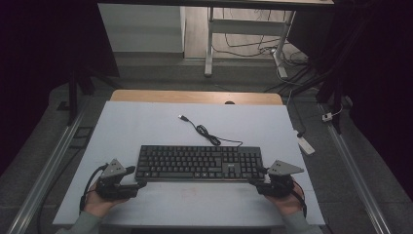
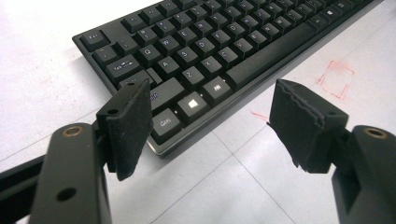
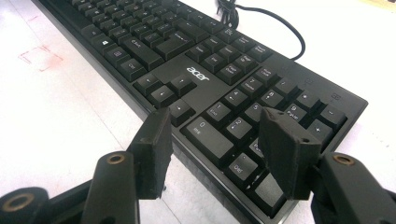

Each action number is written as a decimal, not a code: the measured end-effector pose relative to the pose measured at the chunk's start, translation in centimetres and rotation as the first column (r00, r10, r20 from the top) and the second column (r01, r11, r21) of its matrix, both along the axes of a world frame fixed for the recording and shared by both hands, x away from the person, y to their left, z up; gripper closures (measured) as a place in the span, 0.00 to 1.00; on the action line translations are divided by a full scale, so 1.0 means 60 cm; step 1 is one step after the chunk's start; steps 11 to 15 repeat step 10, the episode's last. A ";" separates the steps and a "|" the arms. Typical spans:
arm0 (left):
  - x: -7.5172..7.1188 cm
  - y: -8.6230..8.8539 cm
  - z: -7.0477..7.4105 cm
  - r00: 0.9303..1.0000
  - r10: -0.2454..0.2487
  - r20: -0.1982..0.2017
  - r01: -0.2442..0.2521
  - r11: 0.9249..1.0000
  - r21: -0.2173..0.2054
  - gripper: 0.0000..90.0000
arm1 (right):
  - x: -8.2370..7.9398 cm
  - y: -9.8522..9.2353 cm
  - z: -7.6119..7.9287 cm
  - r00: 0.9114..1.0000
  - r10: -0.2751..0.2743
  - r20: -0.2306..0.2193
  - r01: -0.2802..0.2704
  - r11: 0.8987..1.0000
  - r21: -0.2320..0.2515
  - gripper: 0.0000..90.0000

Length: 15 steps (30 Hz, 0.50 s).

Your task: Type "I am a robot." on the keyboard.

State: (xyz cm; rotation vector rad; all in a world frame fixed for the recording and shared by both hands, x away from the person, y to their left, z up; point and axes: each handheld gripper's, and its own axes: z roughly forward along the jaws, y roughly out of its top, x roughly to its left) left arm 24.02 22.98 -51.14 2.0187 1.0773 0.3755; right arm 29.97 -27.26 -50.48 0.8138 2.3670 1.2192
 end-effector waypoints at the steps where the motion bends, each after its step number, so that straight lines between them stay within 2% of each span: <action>1: 0.000 0.000 0.000 1.000 0.000 0.000 0.000 1.000 0.001 0.33 | 0.000 0.000 0.000 1.000 0.000 0.004 0.000 1.000 -0.006 0.50; 15: 0.001 0.000 0.000 1.000 0.001 0.000 -0.001 1.000 0.003 0.33 | 0.000 0.002 0.000 1.000 0.003 0.005 -0.003 1.000 -0.004 0.50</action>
